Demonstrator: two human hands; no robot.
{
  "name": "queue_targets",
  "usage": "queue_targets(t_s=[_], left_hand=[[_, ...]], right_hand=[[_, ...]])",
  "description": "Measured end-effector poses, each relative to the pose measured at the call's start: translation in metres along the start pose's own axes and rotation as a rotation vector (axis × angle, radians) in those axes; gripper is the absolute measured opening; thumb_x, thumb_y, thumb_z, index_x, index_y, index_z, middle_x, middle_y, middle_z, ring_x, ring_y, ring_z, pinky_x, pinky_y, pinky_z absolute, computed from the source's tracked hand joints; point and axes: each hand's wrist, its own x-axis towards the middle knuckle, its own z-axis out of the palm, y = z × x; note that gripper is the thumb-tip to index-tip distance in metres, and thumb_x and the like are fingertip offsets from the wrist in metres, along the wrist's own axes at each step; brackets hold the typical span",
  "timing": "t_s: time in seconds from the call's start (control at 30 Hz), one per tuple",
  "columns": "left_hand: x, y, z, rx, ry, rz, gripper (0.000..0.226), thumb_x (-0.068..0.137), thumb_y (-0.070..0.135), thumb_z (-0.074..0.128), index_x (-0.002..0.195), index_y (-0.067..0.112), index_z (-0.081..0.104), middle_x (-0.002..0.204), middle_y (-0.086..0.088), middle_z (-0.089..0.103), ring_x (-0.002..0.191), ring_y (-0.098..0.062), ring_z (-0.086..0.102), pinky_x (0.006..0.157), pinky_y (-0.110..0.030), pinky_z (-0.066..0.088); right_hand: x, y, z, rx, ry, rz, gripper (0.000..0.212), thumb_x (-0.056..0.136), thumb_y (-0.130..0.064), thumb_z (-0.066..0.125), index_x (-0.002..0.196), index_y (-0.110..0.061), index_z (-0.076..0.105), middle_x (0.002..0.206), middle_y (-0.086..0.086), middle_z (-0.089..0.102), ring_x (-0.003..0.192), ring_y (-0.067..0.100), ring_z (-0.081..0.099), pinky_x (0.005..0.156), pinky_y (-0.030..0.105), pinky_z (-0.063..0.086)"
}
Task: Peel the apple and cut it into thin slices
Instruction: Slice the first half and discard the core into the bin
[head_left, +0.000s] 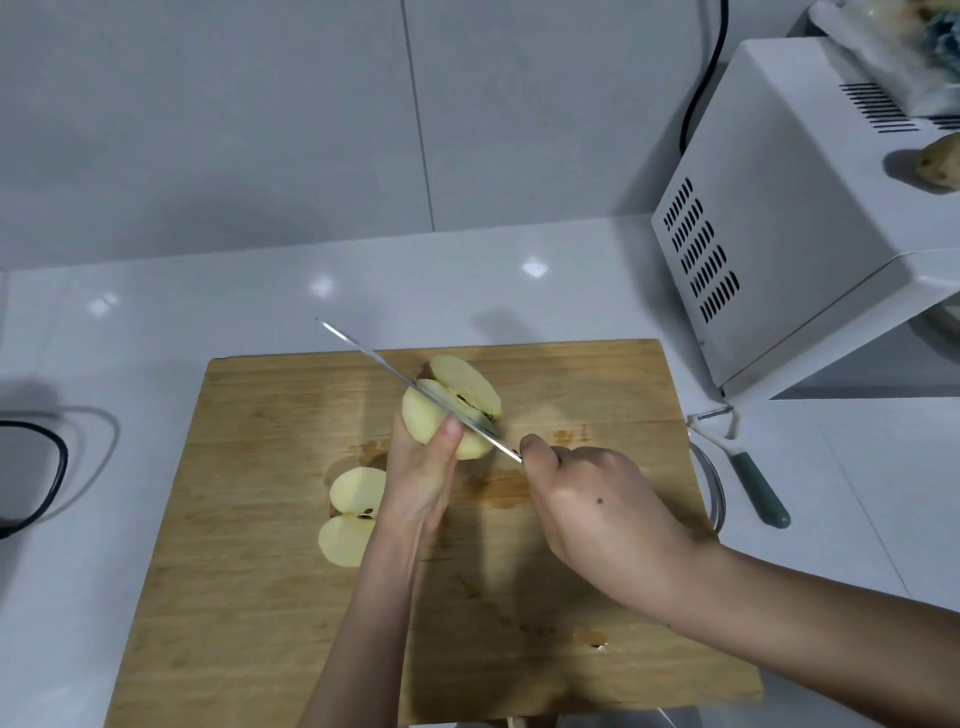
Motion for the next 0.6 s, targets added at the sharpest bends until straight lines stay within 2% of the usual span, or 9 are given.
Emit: queue_targets(t_s=[0.13,0.27,0.33,0.37,0.43,0.47,0.53,0.6], left_hand=[[-0.0031,0.0006,0.0007,0.026,0.041,0.039,0.125,0.045,0.057,0.088,0.136,-0.006,0.028,0.105,-0.009,0.055,0.099,-0.020,0.056,0.085,-0.031,0.051],[0.0003,-0.0005,-0.0006,-0.032,0.019,-0.021,0.127,0.039,0.057,0.089,0.140,0.004,0.032,0.107,-0.008,0.058,0.103,-0.022,0.057,0.096,-0.045,0.045],[0.0018,0.0001,0.0022,-0.072,0.010,-0.037,0.126,0.040,0.057,0.089,0.140,0.003,0.034,0.107,-0.008,0.060,0.104,-0.023,0.058,0.100,-0.046,0.043],[0.0018,-0.0006,0.0034,-0.068,0.018,-0.026,0.123,0.041,0.057,0.088,0.137,0.001,0.036,0.107,-0.010,0.059,0.104,-0.024,0.057,0.099,-0.045,0.044],[-0.0003,0.0006,0.0052,0.019,0.023,0.014,0.110,0.047,0.057,0.087,0.129,0.000,0.040,0.105,-0.013,0.057,0.101,-0.025,0.056,0.094,-0.042,0.045],[-0.0002,0.0000,0.0039,0.093,0.036,0.047,0.102,0.049,0.054,0.087,0.125,0.003,0.043,0.104,-0.009,0.060,0.100,-0.022,0.057,0.092,-0.040,0.046],[-0.0003,-0.0025,0.0020,0.208,0.058,0.101,0.087,0.051,0.044,0.087,0.122,0.016,0.045,0.101,0.008,0.066,0.098,-0.012,0.061,0.087,-0.031,0.050],[-0.0006,-0.0038,0.0025,0.209,0.052,0.118,0.088,0.047,0.047,0.089,0.121,0.023,0.045,0.099,0.013,0.068,0.096,-0.008,0.062,0.085,-0.027,0.050]], right_hand=[[0.0000,0.0003,-0.0012,0.013,-0.006,-0.005,0.045,0.029,0.008,0.074,0.070,-0.002,0.060,0.037,0.002,0.044,0.025,0.021,0.036,0.043,0.018,0.012],[0.0016,-0.0028,-0.0015,0.013,-0.030,0.000,0.042,0.029,0.007,0.075,0.066,-0.005,0.061,0.036,-0.001,0.043,0.027,0.018,0.025,0.042,0.019,0.012],[0.0032,-0.0040,-0.0026,0.020,-0.046,0.015,0.042,0.030,0.007,0.075,0.067,-0.005,0.061,0.035,-0.001,0.044,0.025,0.017,0.029,0.041,0.019,0.011],[0.0041,-0.0042,-0.0042,0.021,-0.053,0.019,0.041,0.031,0.007,0.075,0.067,-0.005,0.061,0.035,-0.001,0.044,0.025,0.017,0.030,0.040,0.019,0.008],[0.0050,-0.0029,-0.0065,0.047,-0.052,0.023,0.040,0.033,0.009,0.074,0.067,-0.005,0.059,0.034,-0.001,0.042,0.029,0.018,0.018,0.041,0.018,-0.005],[0.0055,-0.0013,-0.0071,0.065,-0.057,0.028,0.041,0.033,0.010,0.075,0.067,-0.005,0.057,0.034,-0.001,0.042,0.031,0.018,0.016,0.043,0.016,-0.009],[0.0057,0.0016,-0.0086,0.088,-0.087,0.044,0.045,0.033,0.006,0.079,0.070,-0.005,0.057,0.033,-0.003,0.041,0.025,0.019,0.024,0.048,0.011,-0.010],[0.0053,0.0033,-0.0091,0.103,-0.107,0.055,0.046,0.033,0.005,0.081,0.070,-0.005,0.057,0.033,-0.003,0.041,0.024,0.019,0.028,0.048,0.011,-0.011]])
